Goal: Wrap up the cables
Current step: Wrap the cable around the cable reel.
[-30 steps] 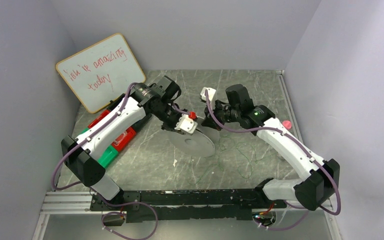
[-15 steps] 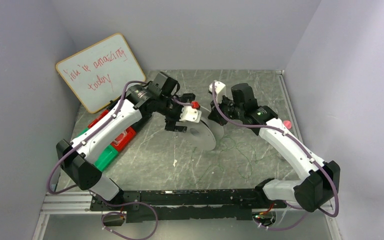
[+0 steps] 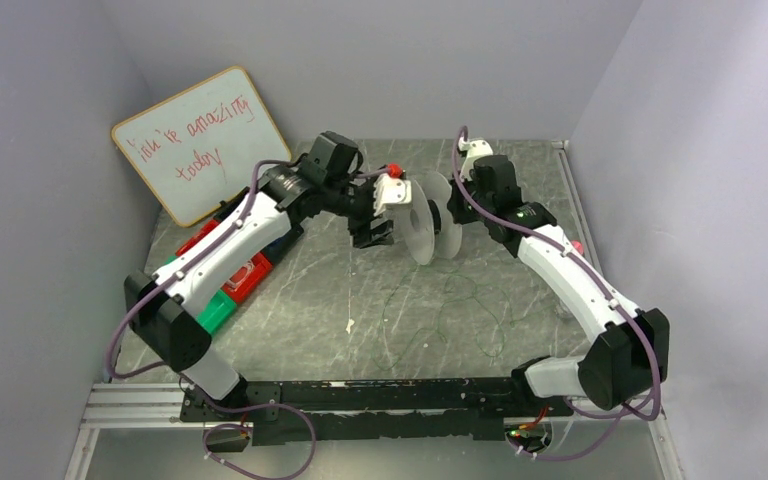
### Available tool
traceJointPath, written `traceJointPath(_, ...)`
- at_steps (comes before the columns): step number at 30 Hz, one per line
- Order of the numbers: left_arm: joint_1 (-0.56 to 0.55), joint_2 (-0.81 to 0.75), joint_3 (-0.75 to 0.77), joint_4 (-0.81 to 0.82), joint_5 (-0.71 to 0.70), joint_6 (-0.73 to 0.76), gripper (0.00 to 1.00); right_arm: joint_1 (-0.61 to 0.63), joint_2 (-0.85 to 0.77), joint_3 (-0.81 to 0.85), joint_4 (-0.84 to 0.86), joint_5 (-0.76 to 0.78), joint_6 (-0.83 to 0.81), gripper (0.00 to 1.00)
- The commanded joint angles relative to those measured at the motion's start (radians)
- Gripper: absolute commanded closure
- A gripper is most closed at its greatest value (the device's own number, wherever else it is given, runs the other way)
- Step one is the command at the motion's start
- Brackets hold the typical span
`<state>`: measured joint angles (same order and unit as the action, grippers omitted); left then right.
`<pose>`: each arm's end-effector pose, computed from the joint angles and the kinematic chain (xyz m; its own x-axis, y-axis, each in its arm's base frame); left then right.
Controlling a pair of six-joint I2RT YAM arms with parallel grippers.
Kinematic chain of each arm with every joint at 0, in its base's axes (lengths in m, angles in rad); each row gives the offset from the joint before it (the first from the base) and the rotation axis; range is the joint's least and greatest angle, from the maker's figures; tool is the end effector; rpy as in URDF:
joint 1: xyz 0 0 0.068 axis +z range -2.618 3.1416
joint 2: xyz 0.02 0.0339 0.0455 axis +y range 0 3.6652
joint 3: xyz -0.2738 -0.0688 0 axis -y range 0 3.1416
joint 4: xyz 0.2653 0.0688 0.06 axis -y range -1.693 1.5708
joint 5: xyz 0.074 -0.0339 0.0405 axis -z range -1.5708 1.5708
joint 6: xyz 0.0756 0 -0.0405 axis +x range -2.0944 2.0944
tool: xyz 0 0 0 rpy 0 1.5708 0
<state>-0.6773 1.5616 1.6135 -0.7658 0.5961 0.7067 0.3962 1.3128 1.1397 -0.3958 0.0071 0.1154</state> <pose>0.2715 -0.2728 0.3716 0.1634 0.5581 -0.8135 0.9772 0.0217 0.2112 0.3211 0.1337 0.3111 -0.5375 -0.1000 -0.8373 -0.3206 0.9426 0.0932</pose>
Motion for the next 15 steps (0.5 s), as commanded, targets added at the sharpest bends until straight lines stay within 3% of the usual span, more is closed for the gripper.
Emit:
traceJointPath(1,0.001,0.087,0.090,0.094,0.070,-0.168,0.22,0.001,-0.009,0.058,0.094,0.083,0.117,1.00)
traceJointPath(7,-0.001,0.178,0.197,0.189,0.008,-0.434,0.28,0.001,0.007,0.082,0.078,0.186,0.206,1.00)
traceJointPath(15,-0.021,0.288,0.332,0.200,-0.108,-0.606,0.41,0.003,0.009,-0.031,0.188,0.309,0.370,1.00)
